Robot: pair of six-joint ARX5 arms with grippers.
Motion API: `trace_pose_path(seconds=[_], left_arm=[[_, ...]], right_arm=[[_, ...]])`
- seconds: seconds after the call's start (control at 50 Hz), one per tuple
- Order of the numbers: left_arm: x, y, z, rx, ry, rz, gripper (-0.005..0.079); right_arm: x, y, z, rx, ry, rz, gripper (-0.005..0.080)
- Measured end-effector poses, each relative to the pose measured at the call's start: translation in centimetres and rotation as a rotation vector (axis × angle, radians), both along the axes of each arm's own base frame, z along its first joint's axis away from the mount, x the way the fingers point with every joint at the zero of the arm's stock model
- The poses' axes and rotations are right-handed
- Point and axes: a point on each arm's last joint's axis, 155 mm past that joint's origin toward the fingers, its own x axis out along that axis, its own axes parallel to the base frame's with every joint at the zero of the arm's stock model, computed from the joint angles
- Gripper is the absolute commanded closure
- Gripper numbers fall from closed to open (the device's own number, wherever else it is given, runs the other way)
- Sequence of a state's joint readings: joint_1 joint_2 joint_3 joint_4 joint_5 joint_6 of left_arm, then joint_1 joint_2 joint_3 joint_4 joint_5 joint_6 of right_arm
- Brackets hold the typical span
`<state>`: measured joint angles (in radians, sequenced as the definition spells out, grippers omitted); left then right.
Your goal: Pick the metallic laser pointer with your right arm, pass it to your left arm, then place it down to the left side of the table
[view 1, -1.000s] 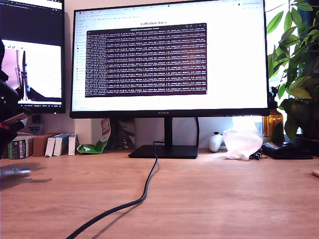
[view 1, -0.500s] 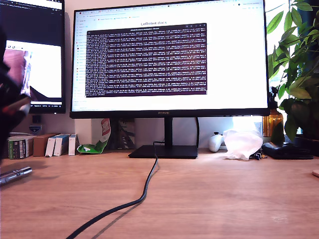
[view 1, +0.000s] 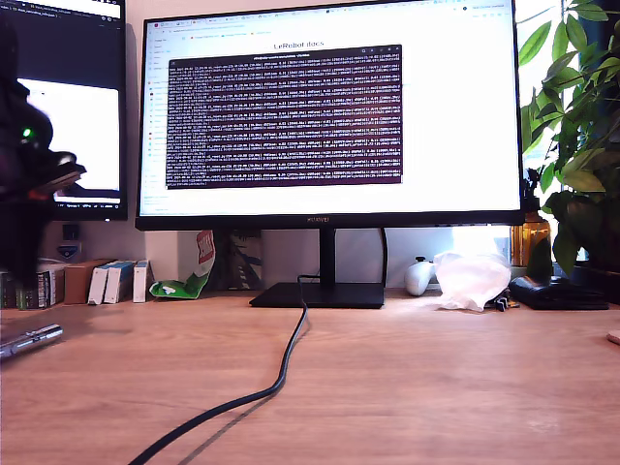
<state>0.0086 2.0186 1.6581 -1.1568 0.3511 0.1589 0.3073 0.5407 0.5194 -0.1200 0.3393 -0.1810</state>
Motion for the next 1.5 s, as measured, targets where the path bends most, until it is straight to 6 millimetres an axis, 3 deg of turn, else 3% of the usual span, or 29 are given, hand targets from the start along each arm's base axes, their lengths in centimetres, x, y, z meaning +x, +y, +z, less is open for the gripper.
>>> trace_pose_path(seconds=[0.2, 0.34, 0.46, 0.74, 0.94, 1.04, 1.12, 1.3, 1.5], left_arm=[[3.7, 0.7, 0.3, 0.034, -0.146, 0.026, 0.0758], [5.2, 2.7, 0.7, 0.146, -0.216, 0.048, 0.0758], [5.8, 4.1, 2.5, 0.215, -0.309, 0.088, 0.0758], [3.5, 5.5, 7.4, 0.272, -0.555, 0.151, 0.0758], [0.0, 5.8, 5.7, 0.272, -0.600, 0.183, 0.0758], [-0.9, 5.8, 5.9, 0.271, -0.651, 0.198, 0.0758], [-1.3, 6.4, 7.6, 0.296, -0.738, 0.228, 0.0758], [-2.5, 6.8, 13.7, 0.303, -0.991, 0.308, 0.0758], [-2.0, 6.1, 18.9, 0.234, -1.182, 0.363, 0.0758]], right_arm=[[0.1, -0.1, 0.3, 0.127, -0.018, -0.022, 0.0760], [0.5, -0.6, -1.7, 0.099, 0.059, -0.058, 0.0760], [1.2, -1.4, -3.3, 0.080, 0.113, -0.100, 0.0759], [1.4, -6.1, -3.6, 0.105, 0.108, -0.269, 0.0752], [0.7, -7.2, -5.7, 0.154, 0.131, -0.317, 0.0752], [0.4, -7.3, -6.9, 0.174, 0.148, -0.332, 0.0752], [0.4, -7.9, -6.5, 0.197, 0.121, -0.371, 0.0752], [-0.4, -10.2, -3.9, 0.290, -0.079, -0.494, 0.0752], [-0.4, -10.5, -4.4, 0.302, -0.171, -0.498, 0.0752]])
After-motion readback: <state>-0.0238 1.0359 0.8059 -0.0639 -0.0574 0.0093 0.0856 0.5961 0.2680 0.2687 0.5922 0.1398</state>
